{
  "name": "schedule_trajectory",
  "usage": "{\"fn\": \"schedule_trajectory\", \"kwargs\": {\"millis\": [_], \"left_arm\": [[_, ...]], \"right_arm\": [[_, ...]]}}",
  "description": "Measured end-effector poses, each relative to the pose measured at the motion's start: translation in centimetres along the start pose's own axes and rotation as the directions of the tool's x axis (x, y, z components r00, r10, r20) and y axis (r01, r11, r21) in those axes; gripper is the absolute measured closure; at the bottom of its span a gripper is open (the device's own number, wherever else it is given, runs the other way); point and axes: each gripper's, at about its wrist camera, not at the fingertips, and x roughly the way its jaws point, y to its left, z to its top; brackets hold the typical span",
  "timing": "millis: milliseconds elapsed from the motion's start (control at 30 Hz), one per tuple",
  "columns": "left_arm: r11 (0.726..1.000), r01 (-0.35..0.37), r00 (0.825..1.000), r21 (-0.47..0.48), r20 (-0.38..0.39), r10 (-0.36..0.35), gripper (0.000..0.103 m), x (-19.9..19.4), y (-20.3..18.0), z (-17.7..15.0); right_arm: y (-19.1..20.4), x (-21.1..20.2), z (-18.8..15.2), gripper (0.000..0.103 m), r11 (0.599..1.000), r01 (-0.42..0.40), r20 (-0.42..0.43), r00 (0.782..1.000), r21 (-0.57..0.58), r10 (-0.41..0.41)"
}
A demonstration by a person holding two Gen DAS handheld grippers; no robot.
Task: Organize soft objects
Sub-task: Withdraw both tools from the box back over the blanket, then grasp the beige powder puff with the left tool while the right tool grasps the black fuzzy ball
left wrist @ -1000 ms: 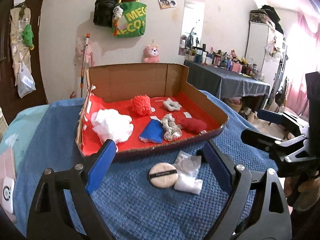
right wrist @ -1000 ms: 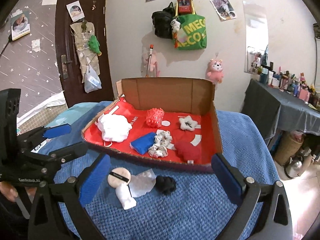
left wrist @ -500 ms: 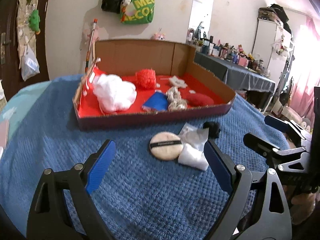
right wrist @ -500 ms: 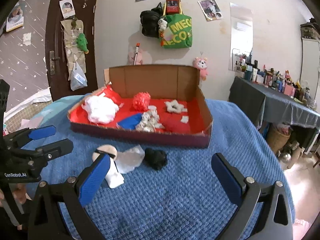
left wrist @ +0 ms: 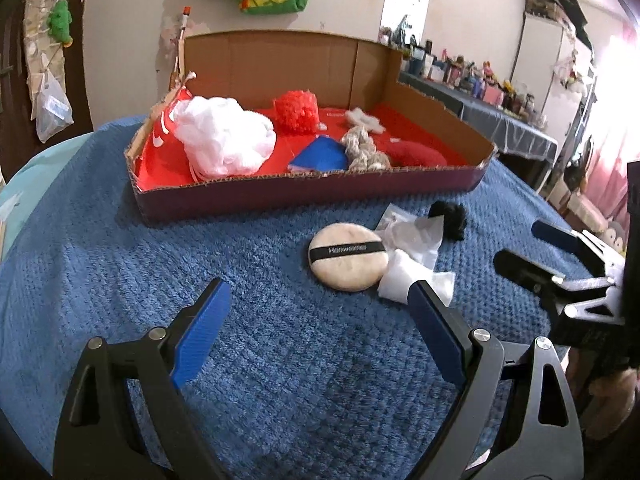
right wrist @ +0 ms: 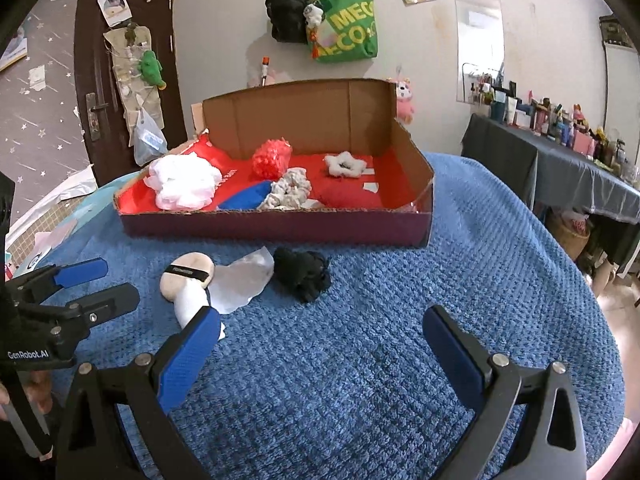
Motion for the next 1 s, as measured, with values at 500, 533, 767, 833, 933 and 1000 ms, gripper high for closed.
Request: {"fn": "schedule_trajectory", "kwargs": {"millis": [500, 533, 767, 833, 933, 1000], "left_arm": [[0.994, 0.002, 0.986, 0.108, -0.167, 0.016, 0.012, 4.5, 0.4, 1.6], [0.994, 0.001, 0.986, 0.112, -0.168, 0.017, 0.012, 4.6, 0.4, 1.7], [0.992, 0.019, 0.983, 0.127, -0.185, 0.005, 0.012, 5.7, 0.0, 2.8], [0.991, 0.027, 0.983, 0.13, -0.184, -0.003, 0.012, 5.9, -0.2, 3.1], [0.991, 0.034, 0.983, 0.132, -0.182, -0.01, 0.012, 6.3, -0.3, 3.5], [0.991, 0.034, 0.983, 0.131, -0.181, -0.01, 0.013, 6.6, -0.4, 3.6]], "right_arm": [[-1.4, 3.5, 1.4, 0.0, 1.0, -0.019, -0.128, 0.992, 0.015, 0.021], [-1.4, 3.8, 1.5, 0.0, 1.0, -0.019, -0.136, 0.991, 0.013, 0.02], [-1.3, 5.7, 2.3, 0.0, 0.999, -0.04, -0.212, 0.977, -0.007, 0.038], [-1.1, 5.9, 2.5, 0.0, 0.999, -0.042, -0.217, 0.975, -0.017, 0.037], [-0.8, 6.1, 3.0, 0.0, 0.999, -0.04, -0.217, 0.976, -0.037, 0.031], [-0.8, 6.2, 3.3, 0.004, 0.998, -0.041, -0.214, 0.976, -0.037, 0.033]]}}
